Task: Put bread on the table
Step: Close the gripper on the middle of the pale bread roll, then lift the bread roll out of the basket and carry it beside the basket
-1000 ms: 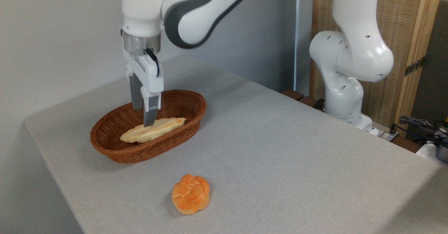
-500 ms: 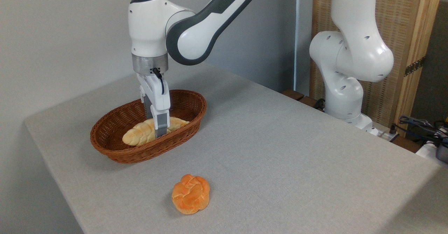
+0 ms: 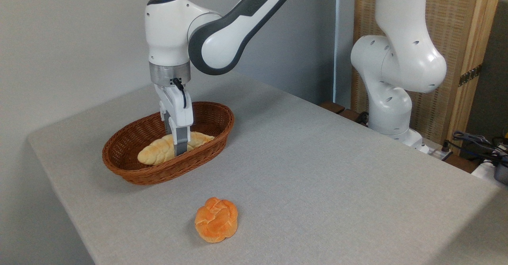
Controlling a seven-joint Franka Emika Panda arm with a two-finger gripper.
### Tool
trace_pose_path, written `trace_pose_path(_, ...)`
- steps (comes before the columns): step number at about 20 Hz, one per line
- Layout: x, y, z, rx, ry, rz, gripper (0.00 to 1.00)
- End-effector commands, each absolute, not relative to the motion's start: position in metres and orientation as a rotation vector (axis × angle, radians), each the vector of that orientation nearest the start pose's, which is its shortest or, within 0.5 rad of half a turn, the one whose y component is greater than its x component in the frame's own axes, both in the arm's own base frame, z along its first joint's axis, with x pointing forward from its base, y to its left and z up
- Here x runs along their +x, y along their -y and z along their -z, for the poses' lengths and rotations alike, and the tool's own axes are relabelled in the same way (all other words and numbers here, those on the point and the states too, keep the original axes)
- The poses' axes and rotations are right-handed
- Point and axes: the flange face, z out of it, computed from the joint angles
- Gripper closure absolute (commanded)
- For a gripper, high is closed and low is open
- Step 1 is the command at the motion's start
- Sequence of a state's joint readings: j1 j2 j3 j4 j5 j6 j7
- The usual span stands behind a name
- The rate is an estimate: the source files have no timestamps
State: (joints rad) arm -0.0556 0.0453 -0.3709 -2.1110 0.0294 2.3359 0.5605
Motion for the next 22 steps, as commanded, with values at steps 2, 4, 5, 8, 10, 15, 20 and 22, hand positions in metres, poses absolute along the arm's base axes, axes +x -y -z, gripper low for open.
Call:
trace_pose_path(2,0.525,0.231,-0.432,-2.805,-1.387,0.354,0.92)
trace_pose_path(4,0.533,0.223,-0.443,-2.879,-1.328,0.362,0.94)
trace_pose_path(5,0.536,0.217,-0.448,-2.9,-1.309,0.345,0.94)
trace_pose_path(8,0.544,0.211,-0.473,-2.925,-1.289,0.331,0.94)
trace_pose_path(10,0.551,0.195,-0.486,-2.98,-1.243,0.293,0.94)
trace_pose_path(15,0.558,0.151,-0.529,-3.004,-1.246,0.174,0.94)
trace_pose_path(20,0.539,0.1,-0.56,-2.941,-1.379,0.06,0.69)
trace_pose_path(22,0.525,0.075,-0.557,-2.868,-1.487,-0.099,0.55)
